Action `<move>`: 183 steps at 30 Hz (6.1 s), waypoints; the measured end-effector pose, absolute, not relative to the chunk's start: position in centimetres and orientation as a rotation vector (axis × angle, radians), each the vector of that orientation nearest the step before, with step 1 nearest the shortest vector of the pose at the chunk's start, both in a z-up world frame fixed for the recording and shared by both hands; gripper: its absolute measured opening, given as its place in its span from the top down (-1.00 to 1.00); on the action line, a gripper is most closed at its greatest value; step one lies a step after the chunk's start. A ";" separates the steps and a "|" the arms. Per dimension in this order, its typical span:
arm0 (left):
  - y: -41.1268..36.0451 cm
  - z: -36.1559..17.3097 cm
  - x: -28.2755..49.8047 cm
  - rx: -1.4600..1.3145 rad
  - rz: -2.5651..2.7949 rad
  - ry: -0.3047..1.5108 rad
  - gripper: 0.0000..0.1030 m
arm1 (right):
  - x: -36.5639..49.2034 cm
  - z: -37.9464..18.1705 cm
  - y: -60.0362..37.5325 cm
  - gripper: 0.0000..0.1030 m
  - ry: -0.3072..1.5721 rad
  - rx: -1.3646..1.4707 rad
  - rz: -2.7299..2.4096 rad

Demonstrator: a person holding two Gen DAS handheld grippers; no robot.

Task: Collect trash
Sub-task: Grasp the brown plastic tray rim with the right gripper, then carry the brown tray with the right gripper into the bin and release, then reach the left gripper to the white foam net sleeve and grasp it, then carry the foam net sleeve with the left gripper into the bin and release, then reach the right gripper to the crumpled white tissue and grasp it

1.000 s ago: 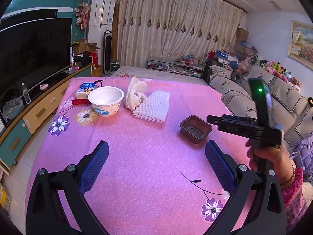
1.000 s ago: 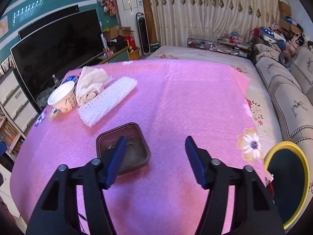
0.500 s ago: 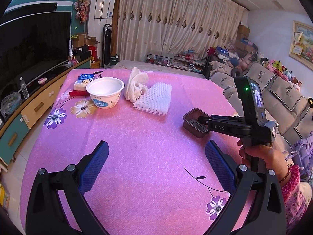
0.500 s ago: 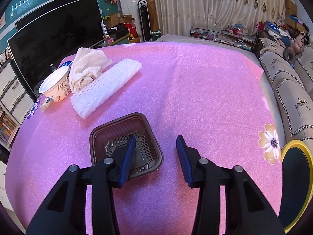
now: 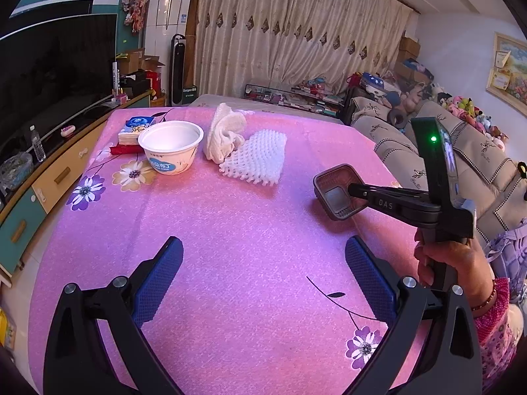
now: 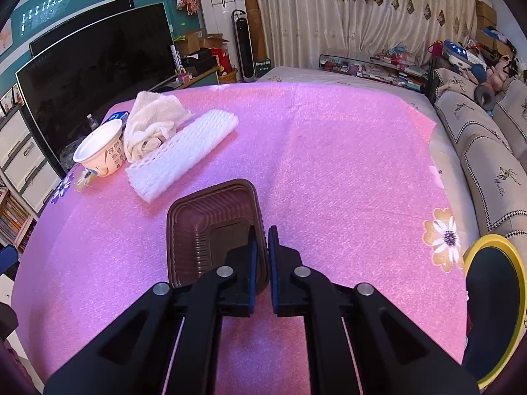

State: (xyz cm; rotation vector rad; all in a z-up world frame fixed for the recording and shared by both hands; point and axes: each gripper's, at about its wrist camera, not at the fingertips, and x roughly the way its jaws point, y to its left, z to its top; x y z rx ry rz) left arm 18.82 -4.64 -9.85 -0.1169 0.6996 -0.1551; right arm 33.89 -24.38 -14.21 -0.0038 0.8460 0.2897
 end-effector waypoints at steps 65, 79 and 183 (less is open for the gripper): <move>-12.4 -11.0 20.2 0.024 -0.215 0.765 -0.89 | 24.7 -19.1 -54.6 0.49 0.787 0.325 -0.274; -12.8 -11.7 32.1 0.068 -0.230 0.795 -0.89 | 25.1 -18.8 -54.0 0.40 0.782 0.324 -0.250; -12.7 -6.7 19.5 0.091 -0.234 0.663 -0.87 | 25.8 -11.3 -44.6 0.03 0.714 0.182 0.002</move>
